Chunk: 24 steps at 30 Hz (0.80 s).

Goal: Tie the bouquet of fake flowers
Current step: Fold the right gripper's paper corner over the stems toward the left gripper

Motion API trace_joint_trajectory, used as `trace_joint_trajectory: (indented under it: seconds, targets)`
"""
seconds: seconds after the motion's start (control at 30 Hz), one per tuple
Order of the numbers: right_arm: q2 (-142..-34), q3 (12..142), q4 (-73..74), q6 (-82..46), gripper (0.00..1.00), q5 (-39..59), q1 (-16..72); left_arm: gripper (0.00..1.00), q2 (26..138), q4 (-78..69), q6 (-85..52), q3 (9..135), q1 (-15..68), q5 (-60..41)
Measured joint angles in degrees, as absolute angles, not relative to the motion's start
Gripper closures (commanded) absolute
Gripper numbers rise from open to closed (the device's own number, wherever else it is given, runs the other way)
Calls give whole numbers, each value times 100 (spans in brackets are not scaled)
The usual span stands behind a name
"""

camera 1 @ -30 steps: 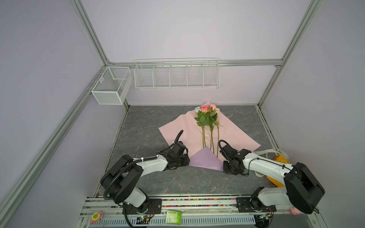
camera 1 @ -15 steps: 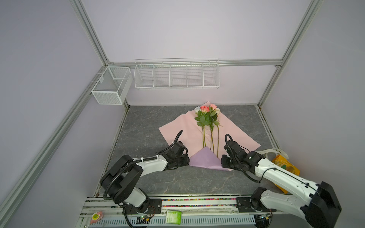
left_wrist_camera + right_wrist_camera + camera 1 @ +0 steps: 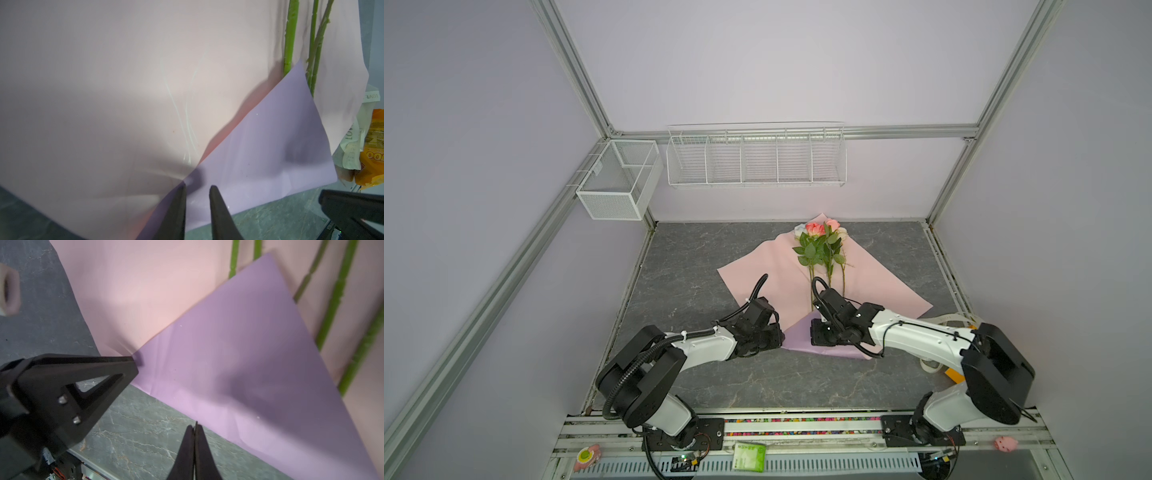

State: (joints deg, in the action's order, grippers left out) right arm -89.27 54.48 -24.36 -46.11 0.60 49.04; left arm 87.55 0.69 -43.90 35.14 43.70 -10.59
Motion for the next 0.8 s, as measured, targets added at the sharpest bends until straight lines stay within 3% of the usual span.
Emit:
trace_joint_trajectory:
  seconds: [0.33, 0.63, 0.8]
  targets:
    - [-9898, 6077, -2637, -4541, 92, 217, 5194, 75, 8713, 8, -4390, 3463, 4364, -1083]
    - [-10127, 6130, -2974, -4545, 92, 45, 5290, 73, 8468, 475, -4388, 3452, 4364, -1142]
    - [-10239, 6152, -3017, -4547, 92, -21, 5304, 63, 8095, 1017, -4346, 3461, 4270, -1153]
